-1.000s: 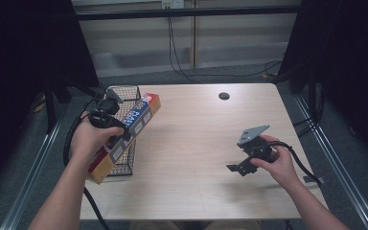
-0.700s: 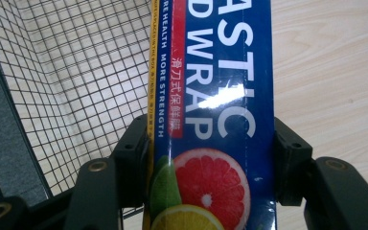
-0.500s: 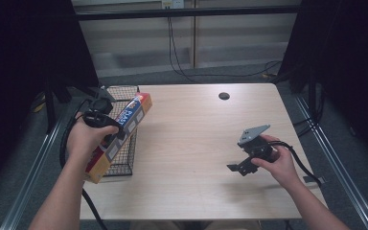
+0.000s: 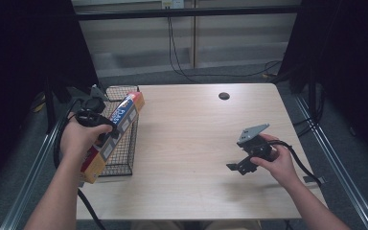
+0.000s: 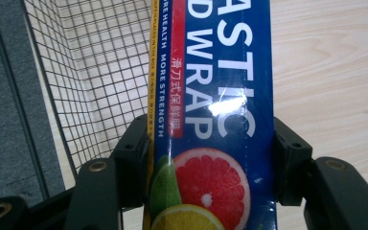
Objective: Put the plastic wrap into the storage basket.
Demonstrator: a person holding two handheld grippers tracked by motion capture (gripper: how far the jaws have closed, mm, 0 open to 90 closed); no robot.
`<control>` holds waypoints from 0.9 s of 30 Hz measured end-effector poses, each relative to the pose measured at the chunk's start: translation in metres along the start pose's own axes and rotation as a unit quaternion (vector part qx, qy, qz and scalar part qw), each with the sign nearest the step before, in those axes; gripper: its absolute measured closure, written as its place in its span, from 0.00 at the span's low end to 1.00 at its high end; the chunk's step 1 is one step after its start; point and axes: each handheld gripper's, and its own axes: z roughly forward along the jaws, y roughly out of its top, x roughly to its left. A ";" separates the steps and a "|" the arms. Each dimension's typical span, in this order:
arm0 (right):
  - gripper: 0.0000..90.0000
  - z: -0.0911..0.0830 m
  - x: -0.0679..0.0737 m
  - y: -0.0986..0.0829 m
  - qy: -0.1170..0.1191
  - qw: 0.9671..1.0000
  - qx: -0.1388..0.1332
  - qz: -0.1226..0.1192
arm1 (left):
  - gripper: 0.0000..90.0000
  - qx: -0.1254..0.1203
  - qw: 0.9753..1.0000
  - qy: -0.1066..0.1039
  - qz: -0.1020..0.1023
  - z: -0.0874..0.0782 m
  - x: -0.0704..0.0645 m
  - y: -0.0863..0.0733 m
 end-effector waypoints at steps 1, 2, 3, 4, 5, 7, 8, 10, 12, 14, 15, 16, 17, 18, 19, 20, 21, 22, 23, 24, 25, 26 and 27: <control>0.05 0.000 0.000 0.000 0.005 1.000 -0.003 -0.001 | 0.49 -0.001 1.000 0.000 -0.002 0.000 0.001 0.000; 0.05 0.000 0.000 0.000 0.004 1.000 -0.004 -0.001 | 0.49 -0.002 1.000 0.001 -0.003 0.000 0.001 0.000; 0.05 0.000 0.000 0.000 0.004 1.000 -0.004 -0.001 | 0.49 0.000 1.000 0.000 -0.006 0.000 0.002 -0.001; 0.05 0.000 0.000 0.000 0.005 1.000 -0.003 -0.001 | 0.49 -0.001 1.000 0.001 -0.009 0.001 0.003 -0.001; 0.05 0.000 0.001 -0.001 0.003 1.000 -0.003 0.001 | 0.49 0.001 1.000 0.001 -0.013 0.002 0.004 -0.001; 0.05 -0.001 0.001 -0.001 -0.001 1.000 -0.001 -0.003 | 0.49 -0.001 1.000 0.008 -0.017 0.003 0.006 -0.002; 0.05 -0.001 0.001 -0.001 0.001 1.000 -0.003 -0.005 | 0.49 0.001 1.000 0.010 -0.022 0.004 0.007 -0.002; 0.05 -0.001 0.001 -0.001 0.002 1.000 -0.004 -0.004 | 0.49 0.002 1.000 0.012 -0.028 0.005 0.008 -0.002; 0.05 -0.001 0.001 -0.001 0.002 1.000 -0.004 -0.004 | 0.49 0.001 0.999 0.013 -0.033 0.006 0.011 -0.004; 0.05 -0.001 0.001 -0.001 0.003 1.000 -0.005 -0.003 | 0.49 0.001 0.999 0.015 -0.041 0.008 0.012 -0.005; 0.05 -0.001 0.001 0.000 0.004 1.000 -0.005 0.002 | 0.49 0.001 0.999 0.022 -0.046 0.010 0.014 -0.006; 0.05 -0.001 0.001 0.000 0.005 1.000 -0.006 0.002 | 0.49 0.001 0.999 0.022 -0.046 0.010 0.014 -0.006; 0.05 -0.001 0.001 0.000 0.004 1.000 -0.006 0.001 | 0.49 0.004 0.998 0.023 -0.053 0.012 0.015 -0.007; 0.05 -0.001 0.001 0.000 0.004 1.000 -0.006 0.001 | 0.49 0.004 0.998 0.024 -0.055 0.013 0.017 -0.008; 0.05 0.000 0.001 0.000 0.005 1.000 -0.005 0.001 | 0.49 0.005 0.998 0.025 -0.056 0.013 0.017 -0.009; 0.05 0.000 0.001 0.000 0.007 1.000 -0.005 0.001 | 0.49 0.005 0.998 0.028 -0.057 0.013 0.017 -0.009; 0.05 0.000 0.001 0.000 0.005 1.000 -0.006 0.000 | 0.49 0.006 0.998 0.027 -0.057 0.014 0.018 -0.009; 0.05 0.000 0.001 0.000 0.005 1.000 -0.006 0.000 | 0.49 0.006 0.998 0.027 -0.057 0.014 0.018 -0.009; 0.05 -0.001 0.001 0.000 0.005 1.000 -0.007 -0.003 | 0.49 0.001 0.998 0.027 -0.064 0.014 0.018 -0.010; 0.05 -0.001 0.001 0.000 0.005 1.000 -0.007 -0.003 | 0.49 0.001 0.998 0.029 -0.063 0.014 0.018 -0.010; 0.05 -0.001 0.001 -0.001 0.004 1.000 -0.006 -0.002 | 0.49 0.001 0.997 0.027 -0.069 0.014 0.018 -0.010; 0.05 -0.001 0.001 0.000 0.003 1.000 -0.007 -0.003 | 0.49 0.001 0.997 0.028 -0.067 0.014 0.020 -0.010; 0.05 0.000 0.001 0.000 0.004 1.000 -0.008 -0.004 | 0.49 0.000 0.997 0.026 -0.071 0.014 0.020 -0.010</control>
